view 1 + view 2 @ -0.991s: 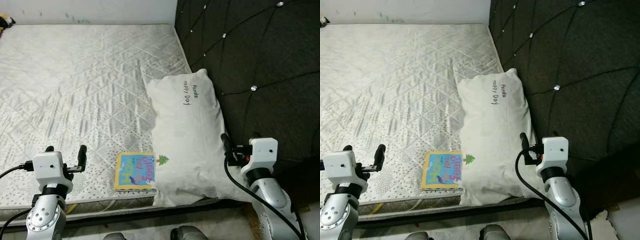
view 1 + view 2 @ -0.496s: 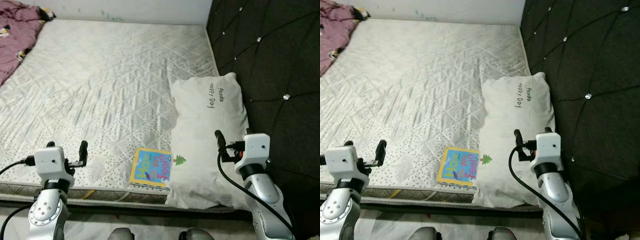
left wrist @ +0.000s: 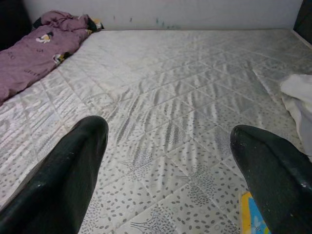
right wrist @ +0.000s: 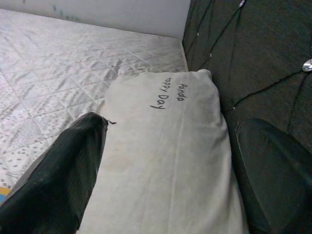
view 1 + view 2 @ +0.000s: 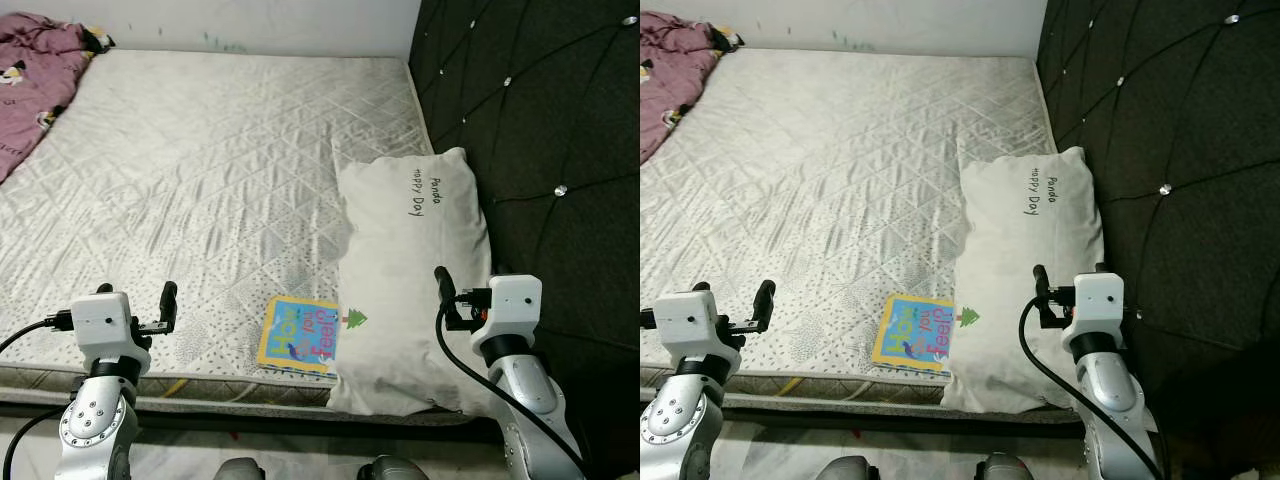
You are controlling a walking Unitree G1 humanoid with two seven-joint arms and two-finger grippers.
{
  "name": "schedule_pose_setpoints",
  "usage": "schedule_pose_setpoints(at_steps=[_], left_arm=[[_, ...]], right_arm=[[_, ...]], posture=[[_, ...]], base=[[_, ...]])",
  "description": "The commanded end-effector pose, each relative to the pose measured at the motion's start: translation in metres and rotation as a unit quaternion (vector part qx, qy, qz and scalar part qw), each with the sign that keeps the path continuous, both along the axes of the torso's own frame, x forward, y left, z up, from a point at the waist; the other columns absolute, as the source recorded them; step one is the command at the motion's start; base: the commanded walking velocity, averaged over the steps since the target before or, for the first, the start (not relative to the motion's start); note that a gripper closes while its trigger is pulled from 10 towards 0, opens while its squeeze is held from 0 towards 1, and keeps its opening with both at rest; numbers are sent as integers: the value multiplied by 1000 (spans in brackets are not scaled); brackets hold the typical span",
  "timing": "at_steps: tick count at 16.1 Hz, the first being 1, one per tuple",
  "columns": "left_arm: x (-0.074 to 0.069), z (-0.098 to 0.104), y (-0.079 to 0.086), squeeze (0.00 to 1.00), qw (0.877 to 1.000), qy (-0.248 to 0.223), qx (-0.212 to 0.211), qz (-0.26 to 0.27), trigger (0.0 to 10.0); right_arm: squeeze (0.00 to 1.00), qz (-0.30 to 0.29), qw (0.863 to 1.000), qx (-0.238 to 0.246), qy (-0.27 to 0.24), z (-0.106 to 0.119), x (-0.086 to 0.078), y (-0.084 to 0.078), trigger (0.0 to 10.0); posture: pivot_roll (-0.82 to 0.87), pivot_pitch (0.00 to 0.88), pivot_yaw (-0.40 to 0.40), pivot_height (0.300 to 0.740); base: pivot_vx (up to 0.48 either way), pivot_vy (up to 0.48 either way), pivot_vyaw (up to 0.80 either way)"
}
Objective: Clean up the room
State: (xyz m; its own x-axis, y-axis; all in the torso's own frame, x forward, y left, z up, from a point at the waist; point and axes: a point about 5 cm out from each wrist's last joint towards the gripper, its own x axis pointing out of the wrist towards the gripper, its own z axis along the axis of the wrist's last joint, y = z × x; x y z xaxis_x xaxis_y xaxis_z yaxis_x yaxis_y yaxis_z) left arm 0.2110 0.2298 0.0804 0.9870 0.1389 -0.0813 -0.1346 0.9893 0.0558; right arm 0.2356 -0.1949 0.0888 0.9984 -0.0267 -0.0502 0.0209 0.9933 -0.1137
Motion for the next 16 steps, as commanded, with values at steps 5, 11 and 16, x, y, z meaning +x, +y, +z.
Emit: schedule_pose_setpoints(at_steps=[5,11,16], left_arm=[[4,-1,0,0,1000,1,-2,3,10000],[6,-1,0,0,1000,-1,-4,1,10000],[12,2,-1,0,1000,-9,0,0,10000]], right_arm=[[0,-6,1000,-7,-9,5,0,-2,10000],[0,-11,1000,-10,-11,6,0,-2,10000],[0,-22,1000,-1,-8,5,2,-4,10000]], posture=[[22,20,13,740],[18,19,14,740],[16,21,16,740]], base=[[0,0,-160],[0,0,0],[0,0,-478]])
